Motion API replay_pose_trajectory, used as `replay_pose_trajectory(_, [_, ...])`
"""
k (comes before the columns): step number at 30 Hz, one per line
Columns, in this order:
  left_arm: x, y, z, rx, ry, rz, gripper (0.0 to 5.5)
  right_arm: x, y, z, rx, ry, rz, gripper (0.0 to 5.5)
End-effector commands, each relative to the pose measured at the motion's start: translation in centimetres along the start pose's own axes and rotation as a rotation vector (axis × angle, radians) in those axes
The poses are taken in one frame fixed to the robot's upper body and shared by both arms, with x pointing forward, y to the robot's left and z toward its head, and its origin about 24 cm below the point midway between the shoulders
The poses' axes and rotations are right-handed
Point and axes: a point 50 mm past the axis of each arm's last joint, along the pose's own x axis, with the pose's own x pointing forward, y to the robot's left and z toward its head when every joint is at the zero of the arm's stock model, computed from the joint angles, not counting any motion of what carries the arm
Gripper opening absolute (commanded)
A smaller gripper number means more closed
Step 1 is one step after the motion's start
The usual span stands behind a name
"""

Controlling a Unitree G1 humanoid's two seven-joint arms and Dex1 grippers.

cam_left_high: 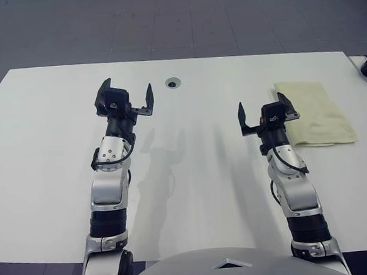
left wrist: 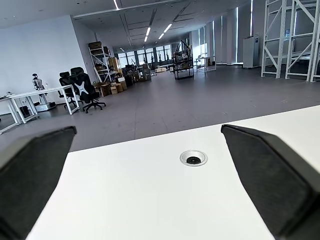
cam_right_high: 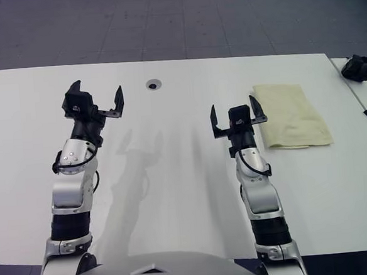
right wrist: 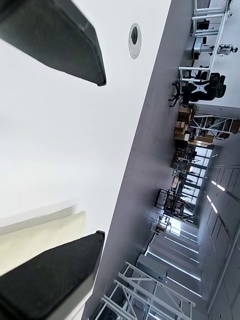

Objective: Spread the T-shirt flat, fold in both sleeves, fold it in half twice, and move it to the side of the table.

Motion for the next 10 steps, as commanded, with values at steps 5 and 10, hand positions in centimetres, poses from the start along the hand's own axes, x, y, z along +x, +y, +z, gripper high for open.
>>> replay_pose_trajectory(5, [-0.5,-0.3,-0.6,0.032,-0.003,0.032,5.38,0.5,-1.5,-0.1,-0.036,0.017,0.006,5.40])
replay_pose_trajectory(10, [-0.8,-1.0,-0.9,0.056,-0.008,0.036,5.38,0.8,-2.4,0.0,-0.057,0.013,0.015,5.40])
